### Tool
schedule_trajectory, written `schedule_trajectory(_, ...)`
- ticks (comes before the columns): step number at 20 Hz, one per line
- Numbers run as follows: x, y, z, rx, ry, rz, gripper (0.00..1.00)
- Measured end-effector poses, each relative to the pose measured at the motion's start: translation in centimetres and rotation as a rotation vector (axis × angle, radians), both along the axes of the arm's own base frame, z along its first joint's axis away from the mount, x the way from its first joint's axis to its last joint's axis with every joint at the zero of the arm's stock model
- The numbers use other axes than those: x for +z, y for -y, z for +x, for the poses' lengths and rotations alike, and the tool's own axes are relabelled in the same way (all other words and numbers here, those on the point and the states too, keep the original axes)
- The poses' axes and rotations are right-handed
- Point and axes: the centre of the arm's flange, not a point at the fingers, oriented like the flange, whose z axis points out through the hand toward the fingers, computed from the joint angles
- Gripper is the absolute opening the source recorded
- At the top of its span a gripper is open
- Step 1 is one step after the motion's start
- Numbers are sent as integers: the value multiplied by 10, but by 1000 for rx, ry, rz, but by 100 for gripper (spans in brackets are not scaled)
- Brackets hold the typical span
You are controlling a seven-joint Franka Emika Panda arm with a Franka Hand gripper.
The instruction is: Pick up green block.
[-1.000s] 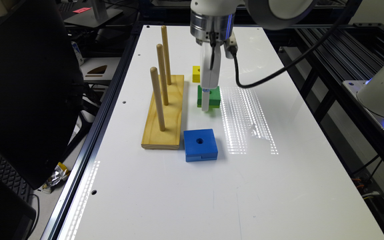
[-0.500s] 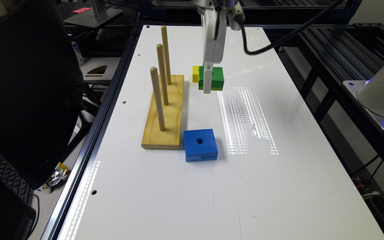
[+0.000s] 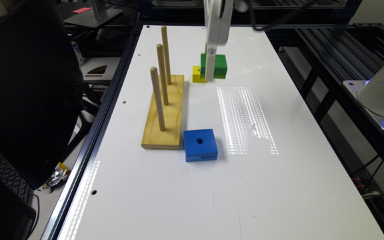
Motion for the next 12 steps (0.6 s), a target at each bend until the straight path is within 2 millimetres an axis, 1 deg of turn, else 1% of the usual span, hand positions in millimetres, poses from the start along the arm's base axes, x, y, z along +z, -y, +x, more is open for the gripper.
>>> schedule_trajectory(2, 7, 0, -2, 0, 0, -1, 0)
schedule_trajectory(12, 16, 0, -2, 1, 11, -1, 0)
